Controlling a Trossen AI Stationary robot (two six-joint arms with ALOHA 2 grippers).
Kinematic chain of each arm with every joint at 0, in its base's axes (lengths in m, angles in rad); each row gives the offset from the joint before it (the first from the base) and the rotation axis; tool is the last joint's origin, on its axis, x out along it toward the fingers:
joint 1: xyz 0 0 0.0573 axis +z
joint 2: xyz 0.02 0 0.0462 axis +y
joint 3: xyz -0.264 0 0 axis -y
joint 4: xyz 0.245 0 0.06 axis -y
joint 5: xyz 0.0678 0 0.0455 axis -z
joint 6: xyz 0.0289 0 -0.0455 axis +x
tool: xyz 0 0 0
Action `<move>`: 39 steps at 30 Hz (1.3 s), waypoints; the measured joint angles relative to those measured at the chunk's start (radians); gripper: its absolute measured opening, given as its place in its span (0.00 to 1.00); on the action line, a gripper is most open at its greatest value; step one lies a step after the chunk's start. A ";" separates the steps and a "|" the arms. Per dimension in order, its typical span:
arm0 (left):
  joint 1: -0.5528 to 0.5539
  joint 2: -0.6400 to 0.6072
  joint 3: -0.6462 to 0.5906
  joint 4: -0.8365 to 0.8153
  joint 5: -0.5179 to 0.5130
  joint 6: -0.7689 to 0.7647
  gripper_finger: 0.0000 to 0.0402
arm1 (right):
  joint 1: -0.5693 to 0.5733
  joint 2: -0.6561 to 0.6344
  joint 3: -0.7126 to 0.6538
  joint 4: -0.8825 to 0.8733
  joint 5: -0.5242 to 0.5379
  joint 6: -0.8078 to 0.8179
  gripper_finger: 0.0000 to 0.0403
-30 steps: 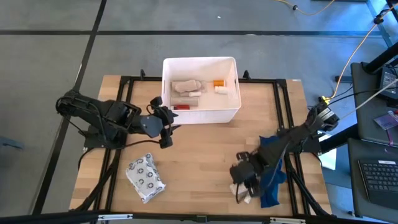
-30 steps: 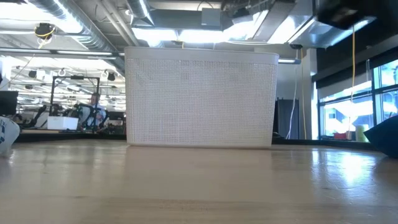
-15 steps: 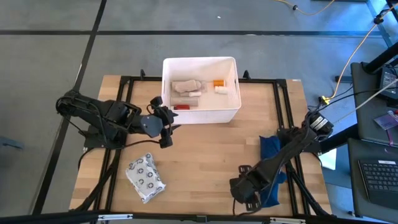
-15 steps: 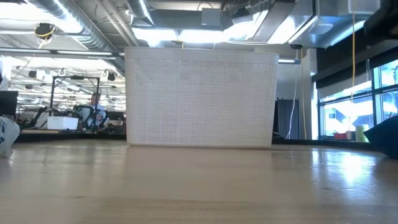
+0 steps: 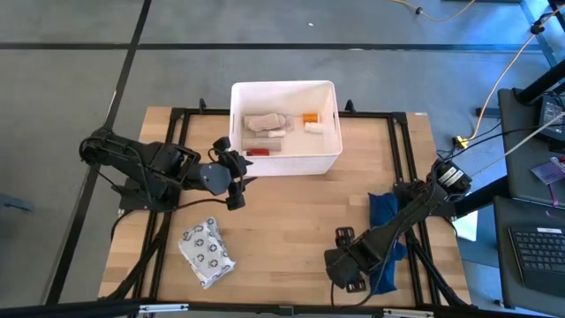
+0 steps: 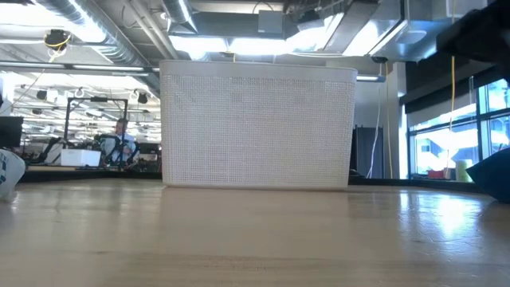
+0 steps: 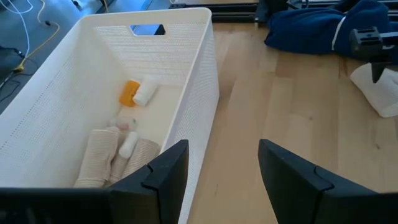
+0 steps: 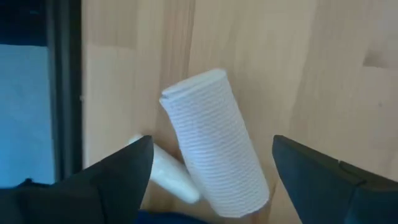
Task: Pick & place medical supplies in basket/bin
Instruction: Put the white bandage into the white bin
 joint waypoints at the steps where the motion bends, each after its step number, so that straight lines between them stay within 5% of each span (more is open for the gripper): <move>1: 0.000 0.000 0.000 0.000 0.000 0.000 0.46 | 0.000 0.000 -0.003 0.003 0.006 -0.012 0.81; 15: 0.000 0.000 0.000 0.000 -0.001 0.001 0.46 | 0.012 0.001 -0.219 0.224 0.007 -0.159 0.75; 22: 0.000 0.000 0.000 -0.008 0.041 -0.043 0.46 | -0.011 0.001 -0.271 0.236 0.007 -0.151 0.58; 30: 0.000 -0.001 0.000 -0.258 0.239 -0.405 0.46 | -0.101 0.001 -0.219 0.247 0.060 -0.207 0.32; 39: -0.071 0.000 0.000 -0.489 0.312 -0.706 0.43 | -0.292 0.001 0.030 0.119 0.267 -0.365 0.33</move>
